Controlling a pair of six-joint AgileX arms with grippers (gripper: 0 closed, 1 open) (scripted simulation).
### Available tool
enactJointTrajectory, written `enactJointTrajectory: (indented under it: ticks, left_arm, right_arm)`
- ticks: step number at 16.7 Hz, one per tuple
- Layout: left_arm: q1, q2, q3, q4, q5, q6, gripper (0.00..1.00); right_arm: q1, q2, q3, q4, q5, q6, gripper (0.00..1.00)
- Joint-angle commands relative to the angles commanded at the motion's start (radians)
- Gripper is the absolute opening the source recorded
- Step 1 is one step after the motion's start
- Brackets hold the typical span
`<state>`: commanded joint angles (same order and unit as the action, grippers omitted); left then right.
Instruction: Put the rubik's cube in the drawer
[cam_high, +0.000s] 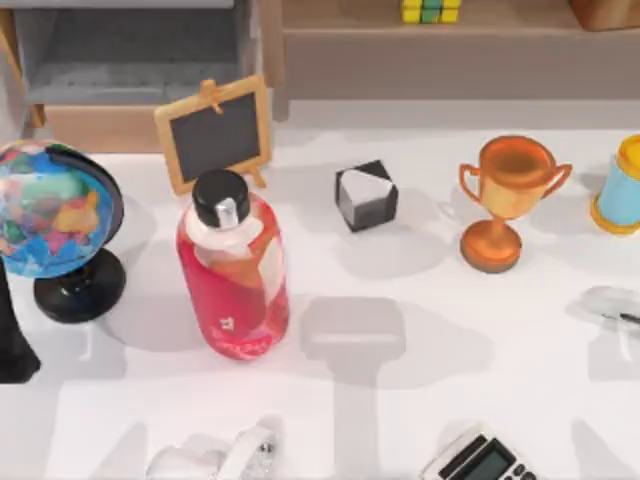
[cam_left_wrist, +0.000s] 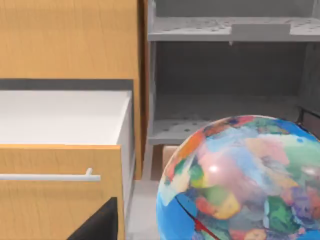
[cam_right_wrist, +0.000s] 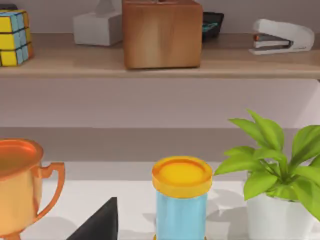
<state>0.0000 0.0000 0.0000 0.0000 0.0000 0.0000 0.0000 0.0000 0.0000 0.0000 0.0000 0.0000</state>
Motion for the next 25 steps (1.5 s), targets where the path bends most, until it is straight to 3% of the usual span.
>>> enactJointTrajectory:
  ticks: [5,10,20,25]
  left_arm:
    - [-0.032,0.061,0.051,0.023,-0.023,0.0,1.0]
    - [-0.165,0.372,0.316,0.139,-0.14,0.006,1.0]
    - [-0.554,1.568,1.141,0.513,-0.512,0.032,1.0]
    - [-0.727,2.087,1.472,0.656,-0.667,0.033,1.0]
  right_arm:
    - [0.0,0.0,0.0,0.0,0.0,0.0,1.0]
    - [0.0,0.0,0.0,0.0,0.0,0.0,1.0]
    - [0.0,0.0,0.0,0.0,0.0,0.0,1.0]
    - [0.0,0.0,0.0,0.0,0.0,0.0,1.0]
